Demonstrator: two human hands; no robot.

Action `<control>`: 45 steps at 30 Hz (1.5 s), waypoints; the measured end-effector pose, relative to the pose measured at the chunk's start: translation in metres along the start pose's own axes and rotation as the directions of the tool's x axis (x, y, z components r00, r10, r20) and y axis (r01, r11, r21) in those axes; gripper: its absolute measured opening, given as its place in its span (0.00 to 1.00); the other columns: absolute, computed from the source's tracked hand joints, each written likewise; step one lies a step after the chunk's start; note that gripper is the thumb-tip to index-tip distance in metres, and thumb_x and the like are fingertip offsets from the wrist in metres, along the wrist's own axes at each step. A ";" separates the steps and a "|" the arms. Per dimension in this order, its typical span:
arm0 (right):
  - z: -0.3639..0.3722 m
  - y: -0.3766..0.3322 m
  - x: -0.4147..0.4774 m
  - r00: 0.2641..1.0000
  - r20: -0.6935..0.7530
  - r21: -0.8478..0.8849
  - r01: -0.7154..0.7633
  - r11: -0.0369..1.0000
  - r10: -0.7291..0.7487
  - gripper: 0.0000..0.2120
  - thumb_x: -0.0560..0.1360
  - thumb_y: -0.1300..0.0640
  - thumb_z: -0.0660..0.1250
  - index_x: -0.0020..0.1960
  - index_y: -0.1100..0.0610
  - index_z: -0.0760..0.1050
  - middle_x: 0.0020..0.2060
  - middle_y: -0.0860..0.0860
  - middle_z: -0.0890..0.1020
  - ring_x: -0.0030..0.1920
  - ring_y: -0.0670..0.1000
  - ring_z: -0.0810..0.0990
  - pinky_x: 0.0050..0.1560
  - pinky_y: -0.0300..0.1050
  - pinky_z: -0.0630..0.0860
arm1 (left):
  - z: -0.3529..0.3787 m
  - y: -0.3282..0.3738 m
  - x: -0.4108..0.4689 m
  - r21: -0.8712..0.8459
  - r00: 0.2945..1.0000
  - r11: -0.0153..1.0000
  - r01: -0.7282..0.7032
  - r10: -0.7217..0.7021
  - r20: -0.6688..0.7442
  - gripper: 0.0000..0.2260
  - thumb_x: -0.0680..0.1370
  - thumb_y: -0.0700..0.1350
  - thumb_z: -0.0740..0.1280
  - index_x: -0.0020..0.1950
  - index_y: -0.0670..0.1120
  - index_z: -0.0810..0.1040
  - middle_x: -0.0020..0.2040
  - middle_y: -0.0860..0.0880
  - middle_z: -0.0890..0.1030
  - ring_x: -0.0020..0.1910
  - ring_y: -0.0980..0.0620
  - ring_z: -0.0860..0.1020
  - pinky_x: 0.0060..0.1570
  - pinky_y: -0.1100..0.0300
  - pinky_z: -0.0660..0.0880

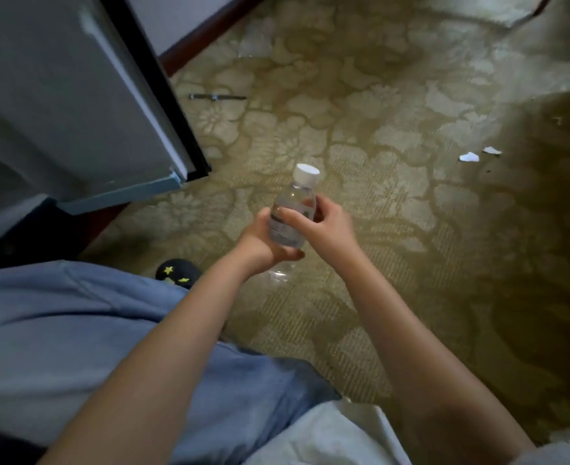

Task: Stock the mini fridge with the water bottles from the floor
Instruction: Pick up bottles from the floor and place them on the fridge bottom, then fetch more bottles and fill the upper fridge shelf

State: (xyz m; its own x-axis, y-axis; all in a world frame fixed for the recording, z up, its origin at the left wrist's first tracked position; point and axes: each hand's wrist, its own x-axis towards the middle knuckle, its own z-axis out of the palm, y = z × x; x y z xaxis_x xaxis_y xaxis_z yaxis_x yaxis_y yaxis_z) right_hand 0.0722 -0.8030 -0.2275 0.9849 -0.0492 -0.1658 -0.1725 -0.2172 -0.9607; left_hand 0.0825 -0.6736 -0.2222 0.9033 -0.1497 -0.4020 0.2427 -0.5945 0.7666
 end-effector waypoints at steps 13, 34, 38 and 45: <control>0.204 -0.164 0.023 0.895 0.379 0.098 0.214 0.972 -0.235 0.19 0.69 0.47 0.73 0.55 0.52 0.74 0.46 0.46 0.81 0.47 0.46 0.81 0.46 0.43 0.78 | -0.233 -0.044 -0.061 0.117 0.850 0.989 0.092 -0.018 -0.526 0.22 0.65 0.43 0.77 0.57 0.46 0.79 0.53 0.51 0.82 0.53 0.51 0.79 0.55 0.57 0.74; 0.455 -0.212 -0.210 0.305 0.936 0.018 0.459 0.888 -0.176 0.28 0.66 0.50 0.77 0.62 0.56 0.71 0.56 0.52 0.80 0.57 0.52 0.79 0.60 0.54 0.76 | -0.284 -0.259 -0.363 -0.410 0.293 0.908 0.088 -0.417 -0.860 0.32 0.63 0.34 0.77 0.64 0.42 0.72 0.56 0.46 0.79 0.56 0.47 0.78 0.56 0.56 0.74; 0.479 -0.175 -0.244 0.204 0.973 -0.020 0.528 0.849 -0.104 0.31 0.63 0.50 0.79 0.60 0.54 0.70 0.55 0.50 0.80 0.56 0.51 0.78 0.60 0.52 0.75 | -0.256 -0.298 -0.384 -0.463 0.217 0.850 0.250 -0.515 -0.829 0.25 0.65 0.47 0.75 0.61 0.46 0.74 0.51 0.51 0.78 0.52 0.53 0.77 0.49 0.60 0.72; 0.511 -0.122 -0.275 0.108 0.993 -0.104 0.671 0.734 0.042 0.30 0.61 0.46 0.80 0.58 0.52 0.73 0.52 0.48 0.79 0.54 0.50 0.78 0.54 0.44 0.75 | -0.197 -0.361 -0.394 -0.605 0.162 0.778 0.169 -0.627 -0.762 0.27 0.65 0.47 0.77 0.62 0.49 0.75 0.55 0.53 0.80 0.55 0.53 0.78 0.57 0.56 0.76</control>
State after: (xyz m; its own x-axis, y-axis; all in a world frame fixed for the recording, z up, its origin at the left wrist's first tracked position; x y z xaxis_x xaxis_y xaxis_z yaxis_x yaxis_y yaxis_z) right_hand -0.1723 -0.2652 -0.1787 0.1105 0.9538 -0.2794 0.5331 -0.2942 -0.7933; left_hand -0.2912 -0.2444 -0.2415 0.2636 0.9506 -0.1641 0.5556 -0.0105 0.8314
